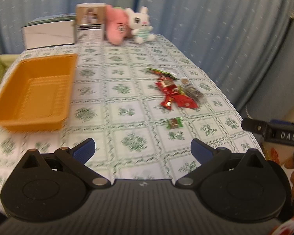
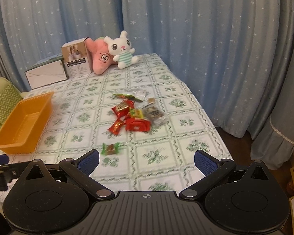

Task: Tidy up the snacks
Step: 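Grasp the green-wrapped chocolate with the left tool while the right tool grasps a red candy packet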

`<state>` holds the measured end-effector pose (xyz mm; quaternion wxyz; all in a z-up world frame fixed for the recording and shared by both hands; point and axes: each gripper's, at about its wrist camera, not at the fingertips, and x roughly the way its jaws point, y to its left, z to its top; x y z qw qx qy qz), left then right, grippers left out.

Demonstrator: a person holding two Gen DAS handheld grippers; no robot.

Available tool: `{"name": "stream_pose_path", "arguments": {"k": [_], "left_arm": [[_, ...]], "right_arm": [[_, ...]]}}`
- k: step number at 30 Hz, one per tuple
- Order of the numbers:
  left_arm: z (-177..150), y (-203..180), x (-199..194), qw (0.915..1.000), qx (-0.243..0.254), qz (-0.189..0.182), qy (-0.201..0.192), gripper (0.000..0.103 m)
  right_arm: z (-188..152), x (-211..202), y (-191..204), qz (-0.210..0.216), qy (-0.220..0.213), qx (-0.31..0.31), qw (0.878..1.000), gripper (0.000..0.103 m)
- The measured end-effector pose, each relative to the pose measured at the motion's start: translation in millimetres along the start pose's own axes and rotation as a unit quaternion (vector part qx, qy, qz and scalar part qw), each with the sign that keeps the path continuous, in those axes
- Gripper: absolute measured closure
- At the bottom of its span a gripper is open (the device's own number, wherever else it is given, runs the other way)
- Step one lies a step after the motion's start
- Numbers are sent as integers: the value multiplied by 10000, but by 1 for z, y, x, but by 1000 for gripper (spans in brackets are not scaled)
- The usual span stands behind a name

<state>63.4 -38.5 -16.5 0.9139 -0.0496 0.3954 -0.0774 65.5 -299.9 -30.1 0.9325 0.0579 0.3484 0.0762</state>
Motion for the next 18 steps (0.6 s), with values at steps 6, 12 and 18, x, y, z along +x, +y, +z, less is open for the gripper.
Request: {"name": "stream_pose_path", "arguments": {"k": [6,12,18], "left_arm": [[18,-12,49,9986,418,-329,56,10],[30,-26,108,9896,1223,-696,284,28],[31,-45,159,9671,2257,-1063,507,50]], "right_arm": [[20,24,-20,217,18,-180,9996,0],[44,57,-36,420,-7,-557,9976,0],[52,101,-47,747,178,-952,9925,15]]}}
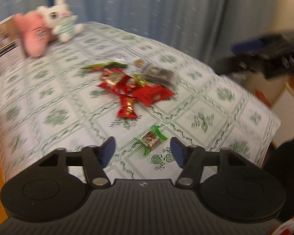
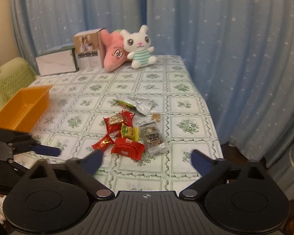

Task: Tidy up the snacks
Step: 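Grasp the green-wrapped chocolate with the left tool while the right tool grasps a red candy packet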

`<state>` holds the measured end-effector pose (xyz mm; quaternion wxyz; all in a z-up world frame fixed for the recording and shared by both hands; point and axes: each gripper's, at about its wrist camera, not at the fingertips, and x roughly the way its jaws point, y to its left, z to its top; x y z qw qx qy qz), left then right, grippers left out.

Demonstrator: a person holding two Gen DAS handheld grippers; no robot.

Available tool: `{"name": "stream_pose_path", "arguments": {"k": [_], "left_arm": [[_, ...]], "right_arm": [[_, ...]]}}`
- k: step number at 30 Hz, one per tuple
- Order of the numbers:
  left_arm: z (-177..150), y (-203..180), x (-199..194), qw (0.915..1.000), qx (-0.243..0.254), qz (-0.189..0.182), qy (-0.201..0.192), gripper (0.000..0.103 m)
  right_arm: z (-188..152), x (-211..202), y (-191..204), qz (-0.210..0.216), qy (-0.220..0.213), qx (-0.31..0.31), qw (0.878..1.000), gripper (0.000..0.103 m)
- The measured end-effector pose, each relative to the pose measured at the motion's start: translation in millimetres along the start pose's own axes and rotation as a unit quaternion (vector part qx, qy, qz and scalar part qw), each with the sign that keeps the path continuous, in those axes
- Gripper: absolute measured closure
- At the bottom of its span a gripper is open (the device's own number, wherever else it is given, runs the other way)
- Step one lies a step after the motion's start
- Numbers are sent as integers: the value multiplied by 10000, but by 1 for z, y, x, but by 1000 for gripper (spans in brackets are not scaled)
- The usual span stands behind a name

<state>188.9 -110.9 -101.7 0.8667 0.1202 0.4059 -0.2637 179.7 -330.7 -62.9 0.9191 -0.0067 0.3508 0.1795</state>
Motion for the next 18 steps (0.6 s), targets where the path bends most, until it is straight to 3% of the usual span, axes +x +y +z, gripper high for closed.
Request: {"name": "stream_pose_path", "arguments": {"k": [2,10,12,15,18], "left_arm": [[1,-2,13,9995,300,-27,72,60],[4,-6,42,9939,1065,-227,168,72],[4,-3,43,9946,965,-313,199,85],[2,1,38,9965,775,-228,209,85],[-5,10,27,9995,280,-69,139,85]], "right_arm": [[-1,13,-6,123,98,-90,9998,16],[-7,48,-13,479,291,-548,9969,21],[-5,55,-11,576,308,-672,9956,26],[-2,65,-4,750,289,-943,9923,36],[2,77,7,905,308,-1290,9870,44]]}}
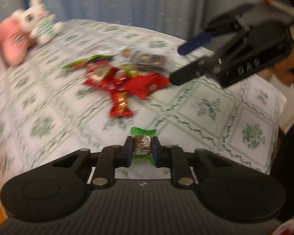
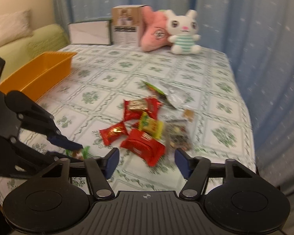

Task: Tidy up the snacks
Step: 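Grasp the green-wrapped chocolate with the left tool while the right tool grasps a red candy packet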

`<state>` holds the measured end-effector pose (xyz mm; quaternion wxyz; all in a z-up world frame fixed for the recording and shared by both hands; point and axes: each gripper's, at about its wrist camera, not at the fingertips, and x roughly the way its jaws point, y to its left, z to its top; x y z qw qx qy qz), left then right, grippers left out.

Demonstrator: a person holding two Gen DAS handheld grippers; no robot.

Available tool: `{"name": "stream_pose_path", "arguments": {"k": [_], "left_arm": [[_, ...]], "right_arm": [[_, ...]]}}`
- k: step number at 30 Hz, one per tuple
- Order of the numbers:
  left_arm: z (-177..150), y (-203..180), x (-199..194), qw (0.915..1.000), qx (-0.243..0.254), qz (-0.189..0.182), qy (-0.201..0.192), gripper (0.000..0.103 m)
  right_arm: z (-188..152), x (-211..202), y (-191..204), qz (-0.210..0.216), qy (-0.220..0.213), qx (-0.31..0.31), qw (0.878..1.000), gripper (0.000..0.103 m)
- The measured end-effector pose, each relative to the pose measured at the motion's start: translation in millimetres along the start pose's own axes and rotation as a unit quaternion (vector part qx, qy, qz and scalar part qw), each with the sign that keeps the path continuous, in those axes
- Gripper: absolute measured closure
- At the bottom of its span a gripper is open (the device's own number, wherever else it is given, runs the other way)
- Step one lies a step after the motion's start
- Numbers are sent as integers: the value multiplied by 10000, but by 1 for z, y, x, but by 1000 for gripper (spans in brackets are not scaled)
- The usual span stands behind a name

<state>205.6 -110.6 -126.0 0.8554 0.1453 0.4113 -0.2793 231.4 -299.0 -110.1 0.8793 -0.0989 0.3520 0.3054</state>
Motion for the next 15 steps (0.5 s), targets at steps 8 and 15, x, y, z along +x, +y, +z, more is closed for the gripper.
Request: {"name": "stream_pose_path", "arguments": {"k": [8,15], "left_arm": [[-22,13,-26,9959,-839,282,-212,85],[-27,16,-30,9930,-1119,244,-292,85]], "right_arm": [[11,42,9,-36,287,-1032,9942,54],[12,70,10,56,551,-1363,9891,58]]}}
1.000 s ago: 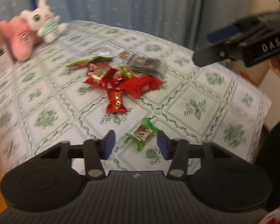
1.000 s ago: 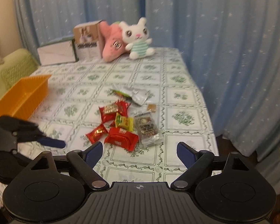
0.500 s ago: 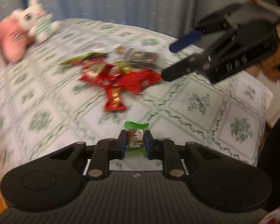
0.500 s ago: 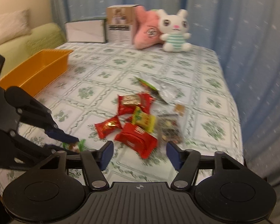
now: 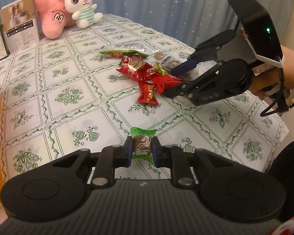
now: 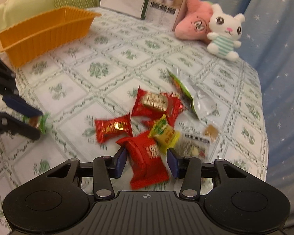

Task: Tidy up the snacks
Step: 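Carry both snacks to the orange tray and open both tools to drop them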

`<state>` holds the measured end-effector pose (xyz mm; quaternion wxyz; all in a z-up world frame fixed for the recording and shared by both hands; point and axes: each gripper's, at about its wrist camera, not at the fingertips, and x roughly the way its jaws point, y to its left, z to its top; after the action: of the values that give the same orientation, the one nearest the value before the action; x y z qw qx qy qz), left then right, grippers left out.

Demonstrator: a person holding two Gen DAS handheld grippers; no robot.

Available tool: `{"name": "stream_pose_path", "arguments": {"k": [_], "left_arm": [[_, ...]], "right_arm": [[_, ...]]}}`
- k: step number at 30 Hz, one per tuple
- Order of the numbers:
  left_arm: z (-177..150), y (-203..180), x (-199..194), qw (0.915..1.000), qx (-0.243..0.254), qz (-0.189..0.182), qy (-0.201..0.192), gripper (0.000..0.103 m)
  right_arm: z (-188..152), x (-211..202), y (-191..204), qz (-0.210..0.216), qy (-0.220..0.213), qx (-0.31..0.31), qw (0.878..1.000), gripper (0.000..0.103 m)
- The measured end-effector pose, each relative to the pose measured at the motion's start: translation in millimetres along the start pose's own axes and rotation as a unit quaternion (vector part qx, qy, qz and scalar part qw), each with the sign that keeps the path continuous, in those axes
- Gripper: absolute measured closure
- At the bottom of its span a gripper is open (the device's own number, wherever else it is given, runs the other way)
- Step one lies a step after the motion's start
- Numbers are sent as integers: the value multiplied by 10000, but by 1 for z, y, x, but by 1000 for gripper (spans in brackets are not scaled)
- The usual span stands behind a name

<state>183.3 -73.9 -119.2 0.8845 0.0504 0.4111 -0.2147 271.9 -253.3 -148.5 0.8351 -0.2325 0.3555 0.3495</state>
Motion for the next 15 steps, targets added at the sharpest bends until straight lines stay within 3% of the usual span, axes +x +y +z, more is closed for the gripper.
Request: {"name": "stream_pose_path", "arguments": {"k": [3,9,15], "left_arm": [[-1,3,-1,9999,-144,28,-15,85],[-2,9,-11,9991,-385,175,-93,85],[3,21,-42,9963,-689,410,-307,85]], "right_arm": [[3,0,1,35,138,125,9998,73],[11,-20,15,116,270,563,9980,77],[37,-62,37,188,9,1094,9938,77]]}}
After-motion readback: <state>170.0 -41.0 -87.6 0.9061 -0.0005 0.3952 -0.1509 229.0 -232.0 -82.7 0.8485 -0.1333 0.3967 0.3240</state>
